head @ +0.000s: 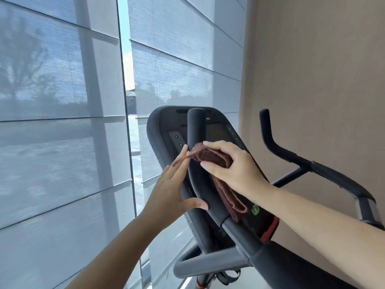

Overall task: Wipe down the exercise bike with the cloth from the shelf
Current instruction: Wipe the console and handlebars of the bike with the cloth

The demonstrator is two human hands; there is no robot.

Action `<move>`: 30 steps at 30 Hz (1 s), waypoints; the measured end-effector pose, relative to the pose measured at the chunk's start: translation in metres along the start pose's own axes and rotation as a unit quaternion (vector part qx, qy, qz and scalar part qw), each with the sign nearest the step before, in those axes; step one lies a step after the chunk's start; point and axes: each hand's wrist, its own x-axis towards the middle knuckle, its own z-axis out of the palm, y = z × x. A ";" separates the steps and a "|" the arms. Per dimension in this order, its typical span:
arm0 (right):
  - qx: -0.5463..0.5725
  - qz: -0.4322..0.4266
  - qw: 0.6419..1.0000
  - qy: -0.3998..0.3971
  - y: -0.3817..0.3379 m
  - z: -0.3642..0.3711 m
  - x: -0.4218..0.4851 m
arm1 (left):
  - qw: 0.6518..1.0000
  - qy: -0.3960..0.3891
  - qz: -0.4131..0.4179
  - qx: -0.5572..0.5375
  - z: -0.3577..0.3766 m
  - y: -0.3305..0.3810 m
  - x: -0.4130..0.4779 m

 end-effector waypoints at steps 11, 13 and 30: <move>0.063 -0.044 0.991 0.111 -0.001 -0.006 0.019 | 0.998 0.001 0.000 -0.065 0.005 -0.005 -0.001; 0.107 -0.021 0.983 0.147 -0.004 0.002 0.041 | 0.998 -0.003 -0.008 -0.070 0.006 -0.005 -0.004; 0.104 -0.037 0.993 0.045 -0.007 -0.016 0.017 | 0.996 0.041 0.018 -0.073 0.011 -0.008 -0.008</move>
